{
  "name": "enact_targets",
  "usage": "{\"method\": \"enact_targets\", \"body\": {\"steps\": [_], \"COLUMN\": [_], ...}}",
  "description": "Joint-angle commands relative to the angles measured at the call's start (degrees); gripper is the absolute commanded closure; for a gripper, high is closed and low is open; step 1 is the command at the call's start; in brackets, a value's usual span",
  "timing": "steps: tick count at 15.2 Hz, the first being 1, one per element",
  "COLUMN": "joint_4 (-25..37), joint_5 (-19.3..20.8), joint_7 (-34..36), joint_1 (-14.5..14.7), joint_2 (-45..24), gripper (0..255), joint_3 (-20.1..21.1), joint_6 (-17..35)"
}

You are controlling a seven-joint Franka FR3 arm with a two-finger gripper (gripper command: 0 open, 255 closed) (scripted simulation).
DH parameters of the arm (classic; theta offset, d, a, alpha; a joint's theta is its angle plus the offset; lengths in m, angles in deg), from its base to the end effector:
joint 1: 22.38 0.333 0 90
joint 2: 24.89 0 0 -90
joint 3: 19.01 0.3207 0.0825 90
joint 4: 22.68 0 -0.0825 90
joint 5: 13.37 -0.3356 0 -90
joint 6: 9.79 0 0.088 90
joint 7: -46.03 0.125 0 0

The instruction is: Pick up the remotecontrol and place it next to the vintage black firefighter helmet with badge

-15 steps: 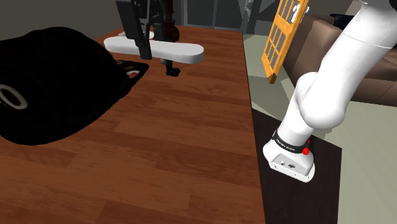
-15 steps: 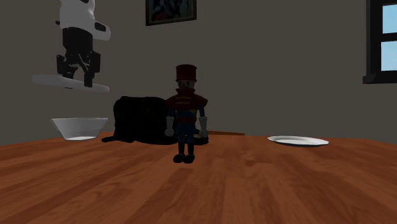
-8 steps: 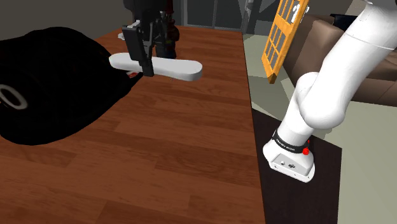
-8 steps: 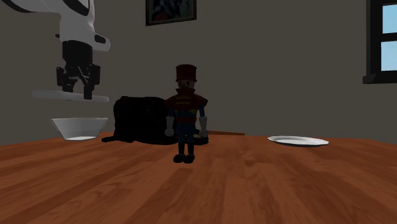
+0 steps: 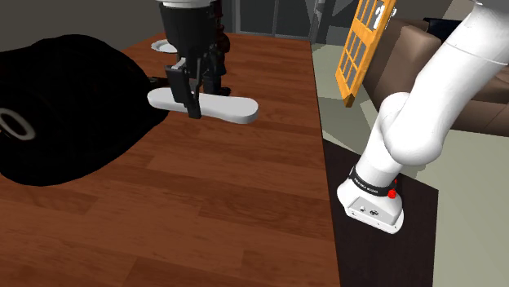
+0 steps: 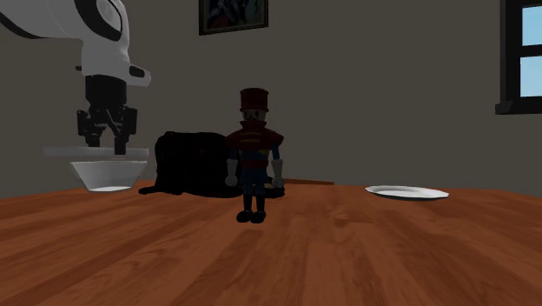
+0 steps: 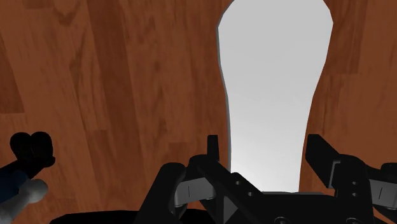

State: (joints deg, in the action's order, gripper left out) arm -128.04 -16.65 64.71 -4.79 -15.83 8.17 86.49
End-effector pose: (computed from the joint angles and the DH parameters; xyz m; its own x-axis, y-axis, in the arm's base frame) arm 0.3156 0.3435 0.5739 0.9035 0.4284 -0.0115 0.4286 -0.9033 0.0199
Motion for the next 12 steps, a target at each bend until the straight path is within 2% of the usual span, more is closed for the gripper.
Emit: {"method": "enact_targets", "body": {"steps": [1, 12], "joint_4": [-1.68, -9.94], "joint_5": [-0.05, -0.11], "joint_7": [0.06, 0.14], "joint_1": [0.07, 0.28], "joint_2": [0.04, -0.19], "gripper": [255, 255], "joint_3": [0.09, 0.46], "joint_6": [1.7, 10.16]}}
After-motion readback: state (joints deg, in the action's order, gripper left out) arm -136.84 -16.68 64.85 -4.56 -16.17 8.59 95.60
